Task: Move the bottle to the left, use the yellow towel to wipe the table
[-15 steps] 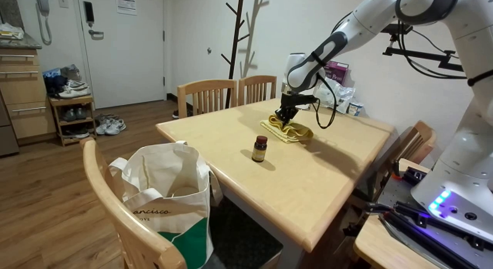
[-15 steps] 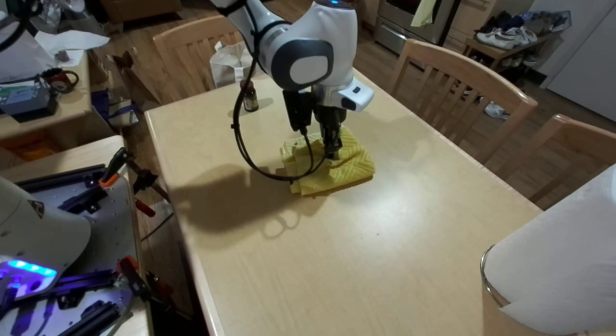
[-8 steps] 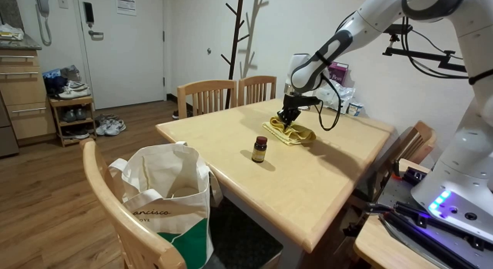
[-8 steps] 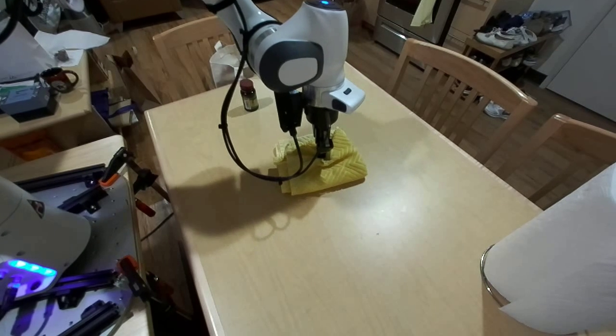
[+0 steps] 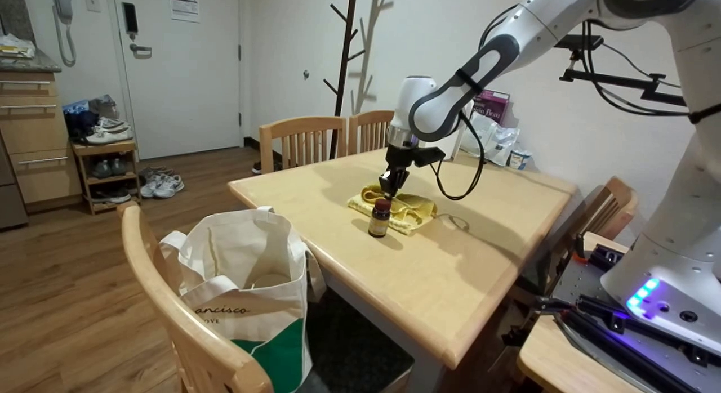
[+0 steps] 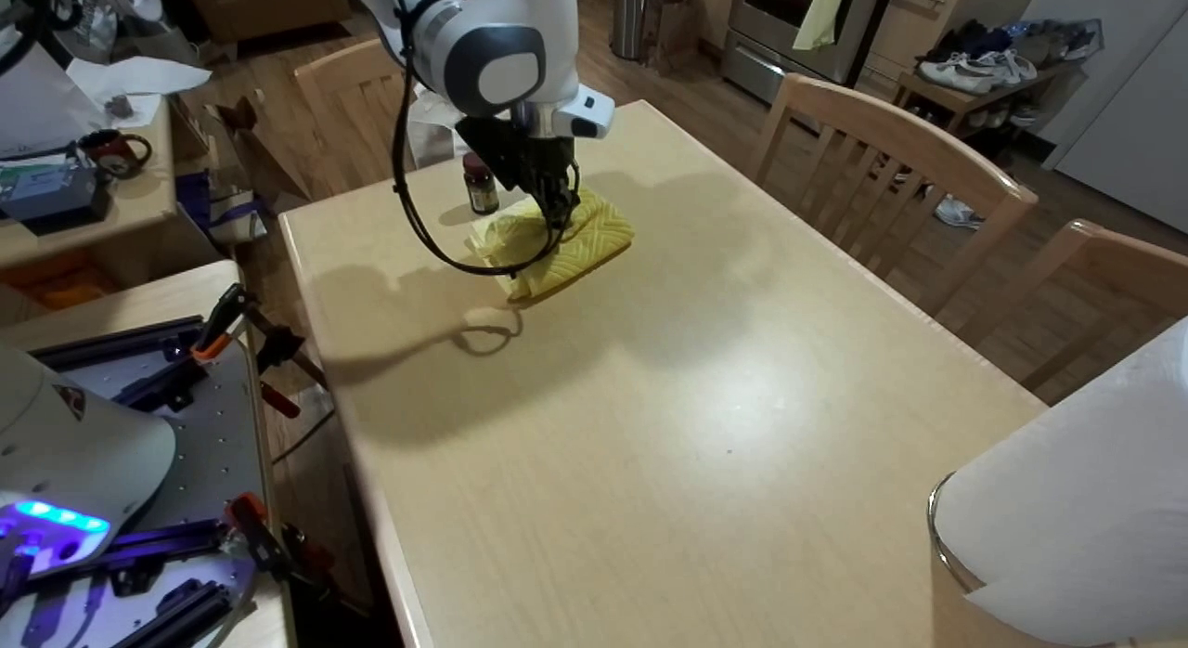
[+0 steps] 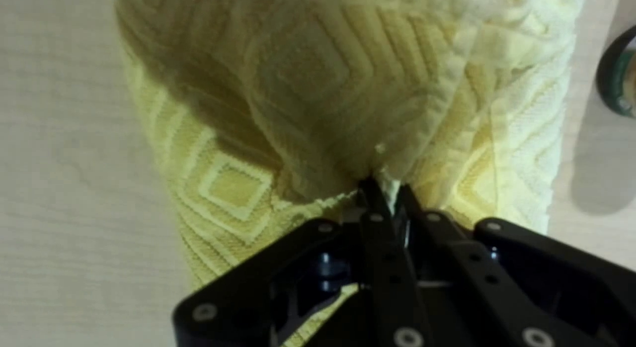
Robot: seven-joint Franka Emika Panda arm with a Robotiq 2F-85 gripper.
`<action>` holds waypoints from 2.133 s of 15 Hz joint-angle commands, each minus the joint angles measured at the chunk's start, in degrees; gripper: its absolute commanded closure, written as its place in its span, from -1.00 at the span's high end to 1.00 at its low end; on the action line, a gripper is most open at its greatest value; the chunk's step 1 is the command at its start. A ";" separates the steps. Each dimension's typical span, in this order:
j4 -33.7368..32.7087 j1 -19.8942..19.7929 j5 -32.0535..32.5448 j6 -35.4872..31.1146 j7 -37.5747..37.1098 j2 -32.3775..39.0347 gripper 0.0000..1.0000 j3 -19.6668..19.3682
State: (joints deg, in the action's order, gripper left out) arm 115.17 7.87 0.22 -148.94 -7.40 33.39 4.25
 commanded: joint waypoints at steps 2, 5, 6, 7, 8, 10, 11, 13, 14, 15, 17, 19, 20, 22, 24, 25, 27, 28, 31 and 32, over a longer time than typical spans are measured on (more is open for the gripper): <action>2.03 -0.90 0.24 0.78 3.29 0.06 -0.96 -0.31; 3.90 -2.23 -0.95 0.00 0.98 -0.14 -0.96 -2.60; 4.37 -2.58 -1.43 -0.26 0.24 -0.26 -0.96 -3.31; 5.13 -2.61 -1.16 -0.47 -1.11 -0.56 -0.96 -4.76; 5.75 -2.98 -1.14 -0.59 -2.22 -0.88 -0.96 -5.86; 7.30 -3.56 -0.97 -0.87 -4.70 -1.78 -0.96 -8.31; 8.05 -3.97 -1.12 -1.01 -5.79 -2.10 -0.96 -9.30; 9.86 -5.12 -1.87 -1.13 -7.43 -2.84 -0.96 -10.64; 10.34 -5.79 -2.61 -1.28 -8.15 -2.69 -0.96 -10.89; 11.24 -6.83 -3.78 -1.33 -8.20 -3.22 -0.96 -10.72; 12.19 -8.19 -6.13 -1.77 -8.57 -3.26 -0.96 -10.44; 12.97 -9.74 -9.06 -2.21 -8.03 -3.37 -0.96 -9.67; 13.27 -10.21 -10.33 -2.60 -7.47 -3.72 -0.96 -9.22; 12.88 -11.09 -13.08 -3.56 -5.31 -4.26 -0.96 -7.12; 12.00 -11.09 -13.34 -4.50 -2.77 -4.55 -0.96 -4.99; 11.29 -9.26 -10.81 -3.96 -3.56 -4.68 -0.96 -5.70; 10.70 -8.77 -10.68 -4.48 -0.38 -4.94 -0.96 -3.00; 10.16 -7.79 -10.29 -4.41 0.34 -4.71 -0.96 -1.81; 8.30 -5.12 -8.65 -2.96 2.72 -3.66 -0.96 0.97; 8.26 -4.76 -8.05 -2.26 4.16 -3.75 -0.96 1.64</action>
State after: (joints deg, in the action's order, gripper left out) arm 124.70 2.09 -9.41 -151.99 -7.47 28.39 3.96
